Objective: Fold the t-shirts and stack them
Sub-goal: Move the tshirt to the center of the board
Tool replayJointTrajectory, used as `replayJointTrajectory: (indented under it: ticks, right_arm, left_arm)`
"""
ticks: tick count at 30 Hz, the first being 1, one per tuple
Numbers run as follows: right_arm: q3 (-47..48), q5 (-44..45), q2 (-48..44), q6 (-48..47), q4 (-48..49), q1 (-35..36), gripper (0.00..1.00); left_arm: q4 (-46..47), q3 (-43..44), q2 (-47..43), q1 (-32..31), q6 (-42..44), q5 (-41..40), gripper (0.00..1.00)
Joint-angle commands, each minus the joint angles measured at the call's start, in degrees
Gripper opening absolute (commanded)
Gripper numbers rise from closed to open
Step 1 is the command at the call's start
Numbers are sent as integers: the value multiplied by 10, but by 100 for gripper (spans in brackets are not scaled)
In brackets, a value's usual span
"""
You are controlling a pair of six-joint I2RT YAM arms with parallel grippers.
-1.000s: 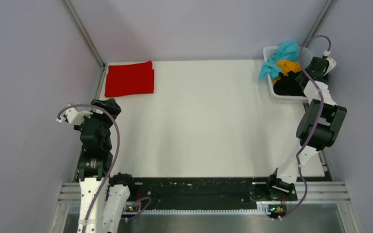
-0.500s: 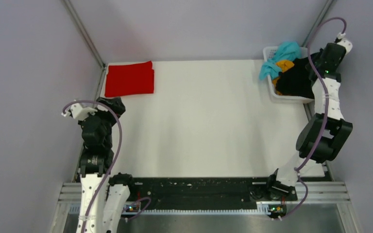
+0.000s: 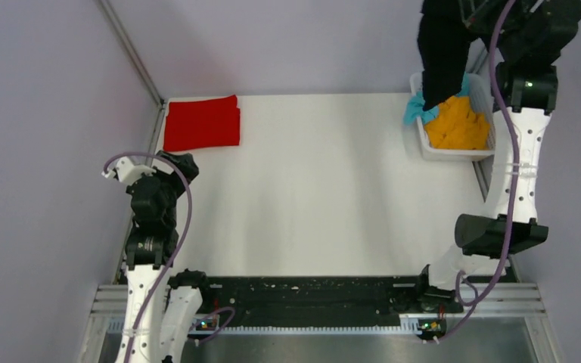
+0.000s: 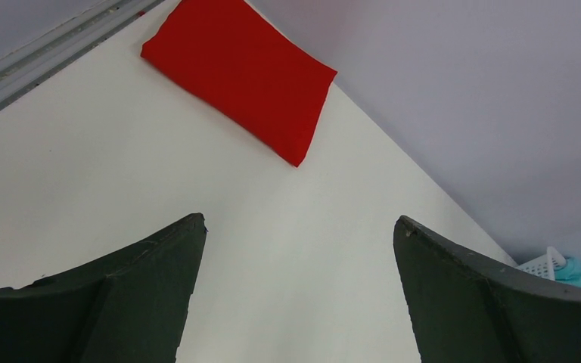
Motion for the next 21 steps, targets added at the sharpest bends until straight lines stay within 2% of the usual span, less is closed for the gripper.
replayJointTrajectory:
  ticks: [1, 4, 7, 10, 13, 14, 15, 16, 17, 19, 21]
  right_arm:
    - [80, -115, 24, -14, 3, 148, 0]
    - [72, -170, 31, -2, 33, 226, 0]
    - [14, -217, 16, 4, 84, 277, 0]
    - [-130, -200, -36, -9, 152, 282, 0]
    - [-322, -113, -96, -35, 193, 281, 13]
    - [-376, -84, -109, -40, 193, 280, 25]
    - [-436, -48, -119, -43, 192, 279, 42]
    - [-488, -9, -124, -39, 188, 278, 66]
    - [-541, 44, -125, -29, 178, 275, 79]
    - [-583, 114, -119, -22, 135, 266, 94]
    - [-601, 157, -118, -25, 92, 261, 99]
  left_arm:
    - [0, -6, -2, 1, 6, 3, 99]
    - [-29, -2, 2, 1, 1, -19, 99]
    - [-67, 3, 5, 1, -11, -45, 99]
    - [-94, 3, 11, 1, -21, -44, 99]
    - [-111, 3, 15, 1, -24, -28, 99]
    - [-114, 2, 16, 2, -24, -23, 99]
    - [-116, 1, 17, 2, -24, -21, 99]
    - [-117, 0, 18, 2, -27, -19, 99]
    - [-115, -2, 21, 2, -29, -14, 99]
    - [-105, -5, 32, 1, -26, 16, 99]
    - [-98, -5, 52, 1, -21, 75, 99]
